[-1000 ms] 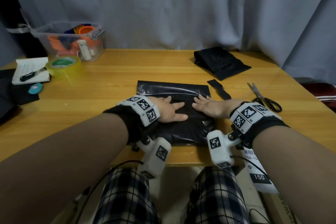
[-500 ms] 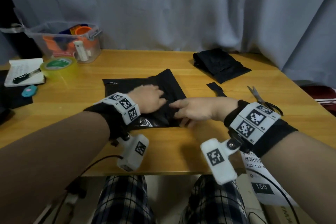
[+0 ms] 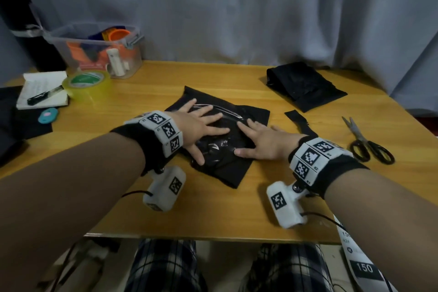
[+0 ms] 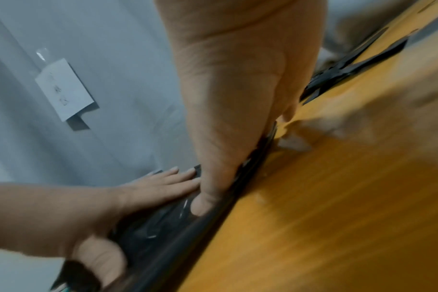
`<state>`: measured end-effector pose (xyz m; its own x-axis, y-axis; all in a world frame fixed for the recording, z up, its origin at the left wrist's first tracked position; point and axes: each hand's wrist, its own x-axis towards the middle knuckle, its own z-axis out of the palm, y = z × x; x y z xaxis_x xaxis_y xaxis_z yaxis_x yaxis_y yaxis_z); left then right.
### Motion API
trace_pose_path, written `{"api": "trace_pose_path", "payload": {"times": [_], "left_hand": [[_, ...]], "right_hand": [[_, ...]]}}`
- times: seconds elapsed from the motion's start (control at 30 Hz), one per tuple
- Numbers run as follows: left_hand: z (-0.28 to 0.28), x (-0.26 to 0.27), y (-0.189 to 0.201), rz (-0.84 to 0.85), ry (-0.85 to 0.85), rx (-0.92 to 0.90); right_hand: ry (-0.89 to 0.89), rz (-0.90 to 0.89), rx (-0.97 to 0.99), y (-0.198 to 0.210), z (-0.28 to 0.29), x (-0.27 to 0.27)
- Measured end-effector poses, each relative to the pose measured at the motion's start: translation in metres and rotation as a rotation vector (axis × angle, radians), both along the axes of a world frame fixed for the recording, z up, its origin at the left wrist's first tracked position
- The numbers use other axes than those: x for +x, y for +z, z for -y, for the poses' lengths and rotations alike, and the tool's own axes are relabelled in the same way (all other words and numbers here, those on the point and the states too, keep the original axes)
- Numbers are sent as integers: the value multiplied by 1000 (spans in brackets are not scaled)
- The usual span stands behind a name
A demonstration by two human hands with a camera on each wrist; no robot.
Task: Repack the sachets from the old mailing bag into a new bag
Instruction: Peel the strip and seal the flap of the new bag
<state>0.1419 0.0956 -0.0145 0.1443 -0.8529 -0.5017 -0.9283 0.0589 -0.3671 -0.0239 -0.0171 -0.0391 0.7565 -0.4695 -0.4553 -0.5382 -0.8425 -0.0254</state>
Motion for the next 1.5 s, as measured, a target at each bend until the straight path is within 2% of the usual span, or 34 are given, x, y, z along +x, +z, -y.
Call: {"api": "trace_pose_path", "payload": {"times": [0.13, 0.27, 0.37, 0.5, 0.63, 0.67, 0.73, 0.8, 0.87, 0.93, 1.03, 1.17, 1.23, 1.33, 1.37, 1.43, 1.5], "left_hand": [[1, 1, 13, 117, 182, -29], [-2, -17, 7, -181, 440, -130], [2, -32, -7, -204, 606, -61], [11, -17, -13, -255, 535, -92], [22, -8, -4, -71, 462, -329], [24, -13, -2, -77, 425, -389], [25, -25, -3, -238, 320, -427], [19, -36, -13, -452, 350, -339], [9, -41, -30, -537, 485, -252], [1, -41, -41, -476, 574, -213], [-9, -37, -41, -395, 609, -138], [-24, -30, -30, -384, 669, -76], [-30, -27, -26, -377, 719, -78], [-33, -24, -21, -253, 821, -128], [-32, -25, -19, -227, 820, -175], [-27, -32, -19, -275, 693, -261], [-20, -45, -22, -373, 565, -228]], "right_hand": [[-99, -104, -62, 7, -14, 4], [-7, -188, -130, 30, -32, -1], [18, -110, -175, 38, -29, -2], [-12, 136, -210, 31, -16, -3], [-53, 252, -189, 11, -8, -1], [-50, 326, -209, 7, -9, 1], [19, 431, -165, 1, -12, 6], [93, 366, 10, -7, -20, 10], [74, 239, 125, -15, -23, 10], [35, 155, 120, -18, -20, 8], [-43, 93, 107, -13, -12, -1], [-184, 7, 90, -8, 5, -30], [-238, -3, 81, -1, 9, -39], [-261, 33, -7, 10, 6, -32], [-240, 83, -46, 12, 2, -26], [-163, 194, -54, 11, -10, -12], [-107, 204, 25, 6, -24, 3]]}}
